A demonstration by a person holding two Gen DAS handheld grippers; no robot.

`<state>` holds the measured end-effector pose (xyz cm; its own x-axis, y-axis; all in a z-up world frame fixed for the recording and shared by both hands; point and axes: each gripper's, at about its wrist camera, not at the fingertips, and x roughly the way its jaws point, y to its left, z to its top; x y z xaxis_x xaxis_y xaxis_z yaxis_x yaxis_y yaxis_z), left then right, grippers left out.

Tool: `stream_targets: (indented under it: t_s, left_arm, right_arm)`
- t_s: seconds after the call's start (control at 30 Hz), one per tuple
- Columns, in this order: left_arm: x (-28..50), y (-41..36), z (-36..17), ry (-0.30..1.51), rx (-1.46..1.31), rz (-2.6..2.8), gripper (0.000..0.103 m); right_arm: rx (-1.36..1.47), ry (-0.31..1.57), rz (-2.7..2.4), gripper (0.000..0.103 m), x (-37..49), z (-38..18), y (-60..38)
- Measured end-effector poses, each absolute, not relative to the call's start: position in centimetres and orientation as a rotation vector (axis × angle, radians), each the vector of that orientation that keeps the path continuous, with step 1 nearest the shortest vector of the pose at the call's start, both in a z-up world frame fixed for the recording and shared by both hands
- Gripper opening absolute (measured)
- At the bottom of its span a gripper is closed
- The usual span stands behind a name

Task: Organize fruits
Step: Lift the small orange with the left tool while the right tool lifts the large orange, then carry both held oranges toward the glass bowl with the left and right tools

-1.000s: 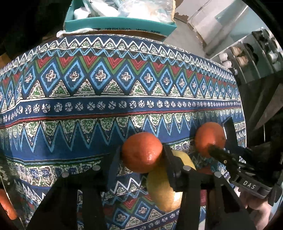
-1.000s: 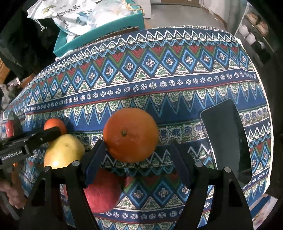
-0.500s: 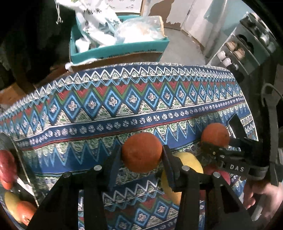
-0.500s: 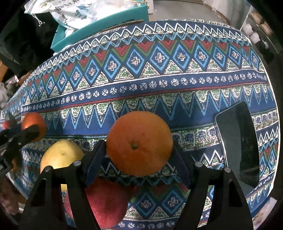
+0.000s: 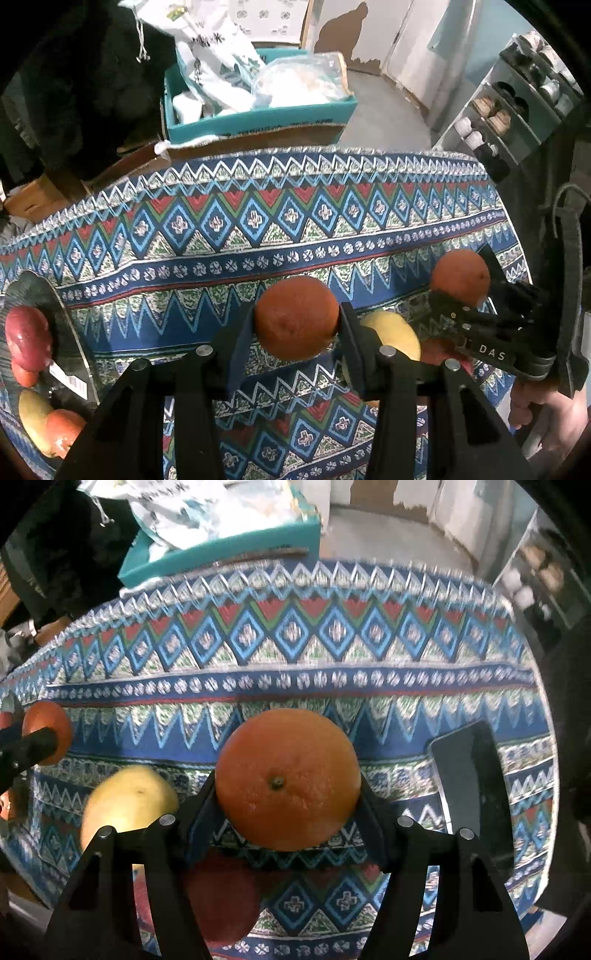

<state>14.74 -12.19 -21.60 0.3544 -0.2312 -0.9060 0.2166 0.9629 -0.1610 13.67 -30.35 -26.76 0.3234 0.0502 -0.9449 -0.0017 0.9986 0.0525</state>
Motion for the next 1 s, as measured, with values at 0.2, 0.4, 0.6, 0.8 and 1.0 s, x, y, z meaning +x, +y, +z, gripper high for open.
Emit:
stream_targets:
  t_s: [0.2,0.4,0.6,0.8,1.0]
  left_arm:
    - [13.6,-12.0,-18.9,1.112,0.011,-0.295,0.046]
    - [12.2,-11.4,-16.5,1.061,0.003,-0.303,0.046]
    - [10.7,-10.5,-14.0,1.014,-0.013,-0.307,0.046]
    - [9.3,-9.6,-11.7,0.966,-0.022,-0.311,0.046]
    - [7.9,-8.9,-9.4,0.916,-0.014,-0.321,0.046]
  right_arm:
    - [0.02,1.157,0.033,0.068,12.8,-23.2,-29.4]
    - [0.014,1.085,0.041,0.068,11.3,-19.7,-29.0]
    - [0.018,1.01,0.056,0.068,9.6,-16.3,-28.4]
    - [0.027,0.933,0.07,0.068,8.4,-12.6,-27.7]
    - [0.027,0.868,0.081,0.068,7.5,-9.6,-27.0]
